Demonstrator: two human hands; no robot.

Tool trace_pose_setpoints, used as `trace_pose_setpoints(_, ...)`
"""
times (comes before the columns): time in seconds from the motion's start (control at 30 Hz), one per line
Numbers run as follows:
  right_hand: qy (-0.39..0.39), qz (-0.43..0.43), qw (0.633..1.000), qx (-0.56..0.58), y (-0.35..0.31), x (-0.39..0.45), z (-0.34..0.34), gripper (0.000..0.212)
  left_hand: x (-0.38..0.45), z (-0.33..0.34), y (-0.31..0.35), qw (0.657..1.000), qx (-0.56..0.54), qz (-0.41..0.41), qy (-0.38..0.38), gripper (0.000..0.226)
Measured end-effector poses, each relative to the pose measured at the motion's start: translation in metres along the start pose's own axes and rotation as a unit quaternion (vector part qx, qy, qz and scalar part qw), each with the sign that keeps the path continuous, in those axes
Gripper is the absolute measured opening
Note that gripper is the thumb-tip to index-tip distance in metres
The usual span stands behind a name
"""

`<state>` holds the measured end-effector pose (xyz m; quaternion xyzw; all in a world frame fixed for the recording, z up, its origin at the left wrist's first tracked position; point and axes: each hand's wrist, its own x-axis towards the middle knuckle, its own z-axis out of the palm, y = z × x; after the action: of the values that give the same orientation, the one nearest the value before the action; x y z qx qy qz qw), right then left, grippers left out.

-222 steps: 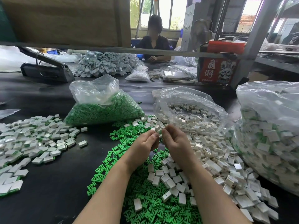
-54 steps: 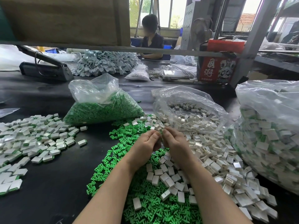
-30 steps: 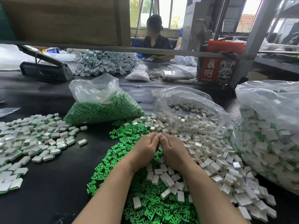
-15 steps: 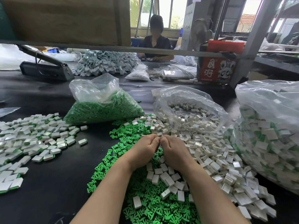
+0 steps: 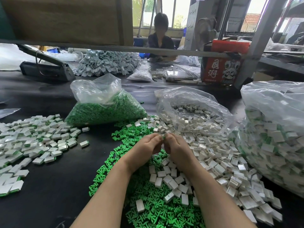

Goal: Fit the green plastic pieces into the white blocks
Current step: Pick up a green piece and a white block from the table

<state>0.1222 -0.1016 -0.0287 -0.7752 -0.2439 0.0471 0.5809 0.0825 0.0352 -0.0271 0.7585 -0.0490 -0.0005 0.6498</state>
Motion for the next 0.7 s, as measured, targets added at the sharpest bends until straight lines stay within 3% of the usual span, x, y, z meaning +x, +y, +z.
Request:
trace_pose_setpoints(0.27, 0.025, -0.028, 0.996, -0.077, 0.0019, 0.0015, 0.0017, 0.041, 0.0003, 0.0032, -0.0014, 0.999, -0.032, 0.006, -0.007, 0.053)
trace_pose_setpoints(0.43, 0.004, -0.026, 0.995, -0.092, 0.0033, 0.002, 0.0007, 0.042, 0.0012, -0.0018, -0.0048, 1.0, -0.011, 0.009, -0.016, 0.034)
trace_pose_setpoints(0.6, -0.007, -0.022, 0.998, -0.059, 0.0035, 0.002, -0.0017, 0.046, 0.0023, -0.0027, -0.006, 1.0, -0.013, -0.004, -0.025, 0.04)
trace_pose_setpoints(0.7, -0.018, -0.02, 0.998, -0.051, 0.0038, 0.0013, -0.0032, 0.045, 0.0028, -0.0055, -0.0073, 0.999, -0.004, -0.008, -0.035, 0.028)
